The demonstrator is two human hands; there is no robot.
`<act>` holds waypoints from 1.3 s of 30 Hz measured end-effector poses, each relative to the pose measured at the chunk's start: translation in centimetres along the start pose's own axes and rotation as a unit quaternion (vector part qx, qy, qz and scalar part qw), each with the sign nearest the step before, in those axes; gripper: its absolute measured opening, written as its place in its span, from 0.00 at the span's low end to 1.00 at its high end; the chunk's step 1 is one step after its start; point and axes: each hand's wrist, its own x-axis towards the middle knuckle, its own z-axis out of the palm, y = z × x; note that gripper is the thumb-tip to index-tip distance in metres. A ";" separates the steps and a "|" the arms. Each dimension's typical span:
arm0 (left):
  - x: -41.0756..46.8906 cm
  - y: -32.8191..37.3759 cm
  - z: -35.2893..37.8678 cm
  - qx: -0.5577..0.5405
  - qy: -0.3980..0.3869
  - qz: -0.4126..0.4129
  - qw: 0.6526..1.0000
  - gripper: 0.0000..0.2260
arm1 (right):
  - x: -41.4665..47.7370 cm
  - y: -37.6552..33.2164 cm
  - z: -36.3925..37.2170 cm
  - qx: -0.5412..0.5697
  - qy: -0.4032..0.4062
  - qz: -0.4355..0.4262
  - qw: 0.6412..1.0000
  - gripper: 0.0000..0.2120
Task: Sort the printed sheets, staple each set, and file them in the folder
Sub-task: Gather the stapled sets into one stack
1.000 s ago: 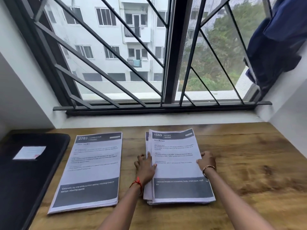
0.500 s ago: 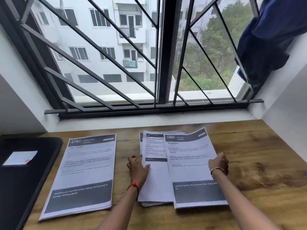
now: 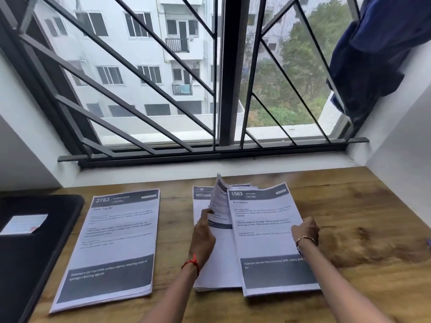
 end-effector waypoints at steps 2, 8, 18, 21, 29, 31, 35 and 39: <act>0.3 -0.1 -0.2 -0.006 0.025 0.018 1.000 0.21 | 0.1 -0.1 0.0 0.013 -0.002 -0.003 1.000 0.13; 2.8 -0.3 -4.3 -0.125 0.102 -0.050 0.986 0.23 | -0.2 -1.7 0.8 0.073 -0.003 -0.029 0.997 0.13; 4.4 -6.2 -15.8 -0.204 0.245 -0.156 0.935 0.23 | -3.3 -4.9 4.0 0.099 -0.062 -0.072 0.991 0.14; 3.5 -6.9 -17.7 -0.217 0.267 -0.166 0.924 0.24 | -4.1 -5.4 4.8 0.079 -0.080 -0.088 0.990 0.14; 2.1 -7.6 -16.2 -0.284 0.207 -0.208 0.913 0.20 | -5.0 -5.3 6.1 -0.007 -0.125 -0.093 0.988 0.20; 1.7 -6.6 -13.8 -0.270 0.169 -0.203 0.926 0.20 | -5.1 -5.2 6.2 -0.025 -0.110 -0.080 0.990 0.18; 1.2 -5.4 -8.6 -0.253 0.103 -0.201 0.941 0.22 | -4.8 -5.3 5.6 -0.038 -0.109 -0.069 0.991 0.05; 0.5 -4.3 -4.9 -0.254 0.063 -0.239 0.935 0.22 | -3.7 -4.8 4.9 -0.024 -0.104 -0.082 0.991 0.08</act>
